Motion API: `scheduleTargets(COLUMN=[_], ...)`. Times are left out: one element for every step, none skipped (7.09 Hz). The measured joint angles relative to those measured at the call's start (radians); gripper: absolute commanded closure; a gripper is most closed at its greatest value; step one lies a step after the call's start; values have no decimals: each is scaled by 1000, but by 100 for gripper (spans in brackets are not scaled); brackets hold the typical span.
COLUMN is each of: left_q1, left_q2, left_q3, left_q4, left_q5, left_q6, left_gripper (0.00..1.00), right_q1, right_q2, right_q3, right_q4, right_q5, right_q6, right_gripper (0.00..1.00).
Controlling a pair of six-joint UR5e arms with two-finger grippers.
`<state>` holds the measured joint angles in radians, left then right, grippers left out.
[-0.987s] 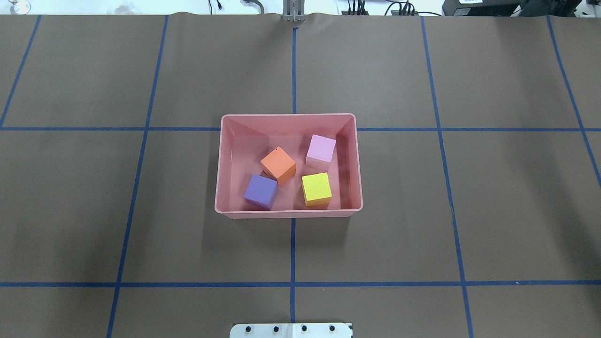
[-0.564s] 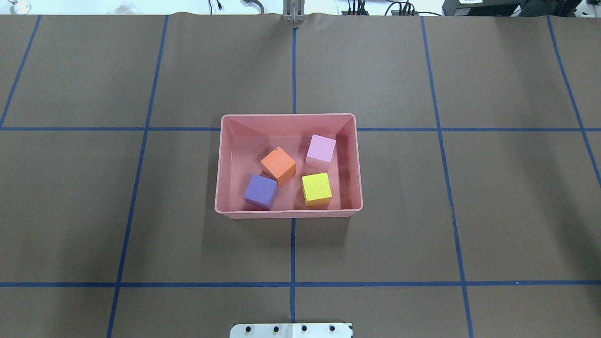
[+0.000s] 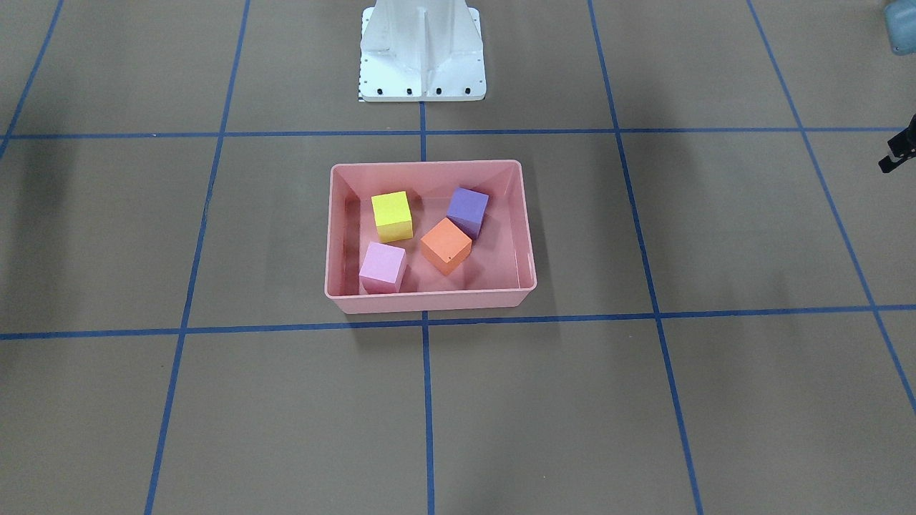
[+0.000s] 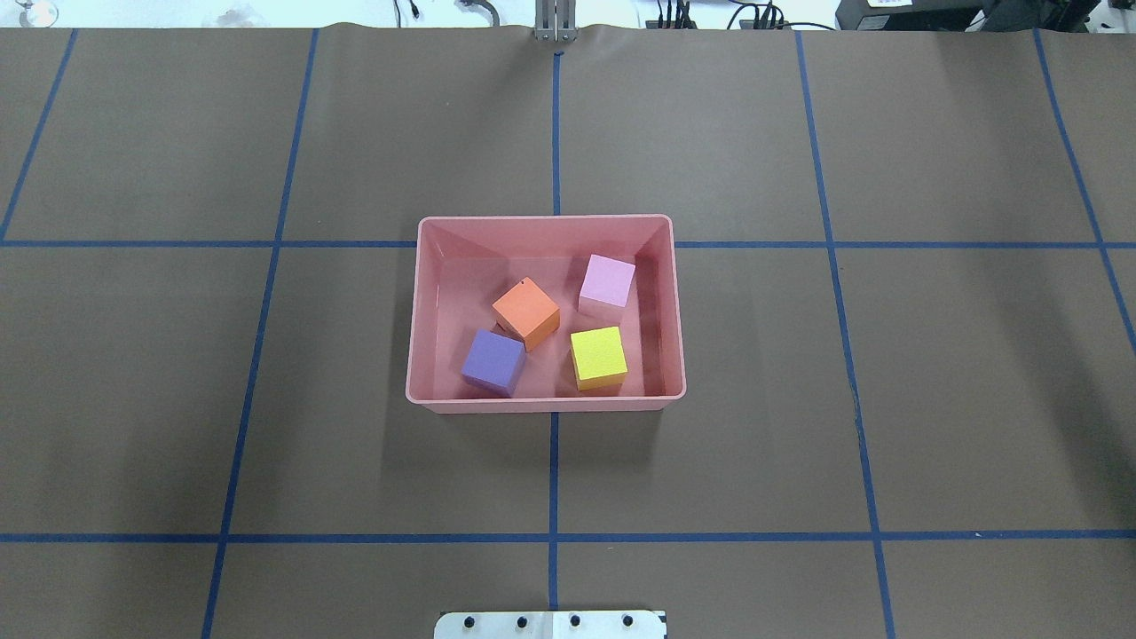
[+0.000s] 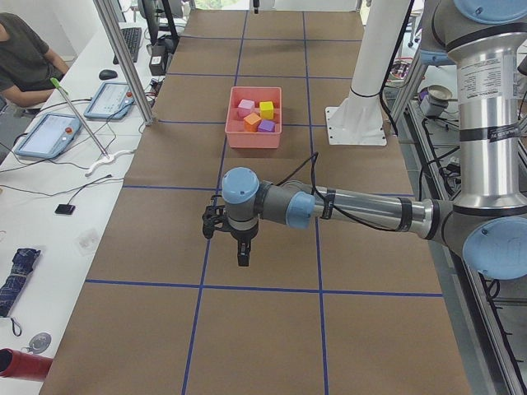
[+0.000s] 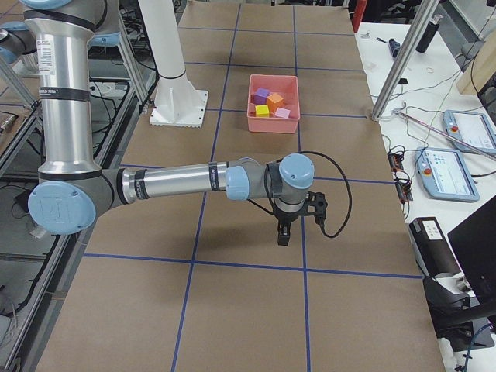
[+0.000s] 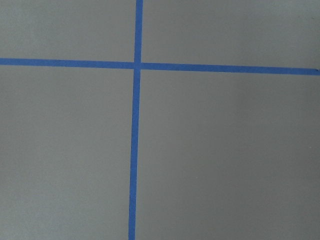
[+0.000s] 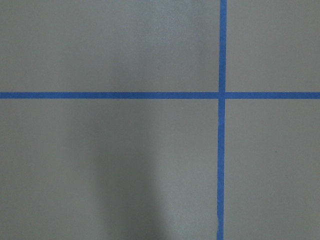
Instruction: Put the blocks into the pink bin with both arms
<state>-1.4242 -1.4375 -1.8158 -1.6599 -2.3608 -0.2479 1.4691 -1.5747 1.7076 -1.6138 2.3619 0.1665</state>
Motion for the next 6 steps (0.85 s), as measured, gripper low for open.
scheduleTargets(left_q1=[-1,-1,0,3,4,4], left_q2=[-9,-2,12,18,22,23], left_q3=[2,-10,-29,-33,-27,-15], left_q4=[1,0,-4,-14,-30,-39], left_q5=[-1,-3,-4,-4,-4,-5], left_q6=[5,7,7,6,3,2], left_gripper=[0,0,0,0,0,0], right_q1=[-1,-4,-5,-5,-6,-6], right_q2=[0,0,1,2,5,12], right_q3=[-2,-9,-16,-18,-15,-15], right_q4=[1,0,0,0,0,0], right_q5=[1,2,4,8,13,22], right_q6=[-4,-5,-3,1,2,1], right_gripper=[0,0,0,0,0,0])
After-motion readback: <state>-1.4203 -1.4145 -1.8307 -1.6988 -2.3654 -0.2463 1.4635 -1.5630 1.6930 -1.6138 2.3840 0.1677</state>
